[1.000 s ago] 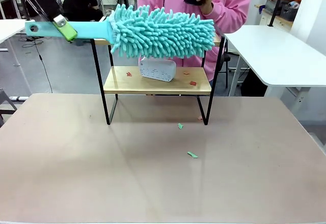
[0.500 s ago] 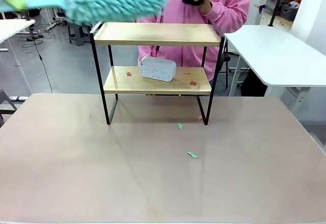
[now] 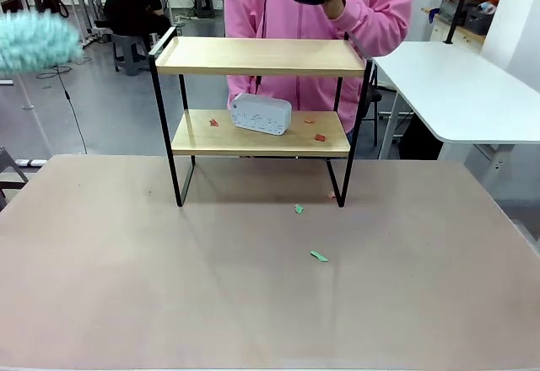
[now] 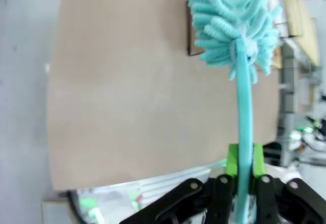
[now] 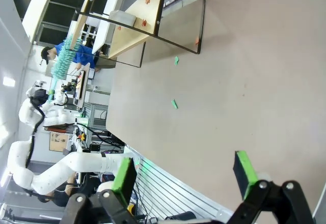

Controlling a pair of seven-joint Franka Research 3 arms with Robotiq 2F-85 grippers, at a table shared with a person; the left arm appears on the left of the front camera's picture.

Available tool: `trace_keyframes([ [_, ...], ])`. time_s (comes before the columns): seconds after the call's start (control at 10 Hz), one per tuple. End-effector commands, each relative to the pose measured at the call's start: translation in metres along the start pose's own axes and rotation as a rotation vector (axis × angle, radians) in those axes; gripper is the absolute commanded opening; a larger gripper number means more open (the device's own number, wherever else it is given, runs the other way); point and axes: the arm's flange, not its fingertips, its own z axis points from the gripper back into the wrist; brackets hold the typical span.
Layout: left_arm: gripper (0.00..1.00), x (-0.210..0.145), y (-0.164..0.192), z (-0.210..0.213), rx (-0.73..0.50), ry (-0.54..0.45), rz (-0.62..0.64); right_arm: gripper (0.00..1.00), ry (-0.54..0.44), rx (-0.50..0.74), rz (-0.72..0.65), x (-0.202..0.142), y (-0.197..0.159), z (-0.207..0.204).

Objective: Clean the shelf.
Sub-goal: Clean the specific tier of the Shelf with the Duster once objects are removed.

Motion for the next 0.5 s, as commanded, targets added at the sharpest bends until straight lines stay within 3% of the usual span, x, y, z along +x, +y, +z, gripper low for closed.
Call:
trace_keyframes([
  [0.0, 0.13, -0.006, 0.011, -0.063, -0.053, -0.010, 0.116, 1.00, -0.017, 0.019, 0.026, 0.001, 0.000, -0.001],
  [0.1, 0.13, 0.000, 0.012, -0.080, 0.117, -0.011, 0.190, 1.00, -0.017, 0.019, 0.026, 0.001, 0.000, -0.001],
  [0.2, 0.13, -0.005, 0.026, -0.032, 0.002, 0.005, 0.085, 1.00, -0.017, 0.019, 0.026, 0.001, 0.000, -0.001],
  [0.4, 0.13, -0.005, 0.026, -0.032, 0.002, 0.005, 0.085, 1.00, -0.017, 0.019, 0.026, 0.001, 0.000, -0.001],
])
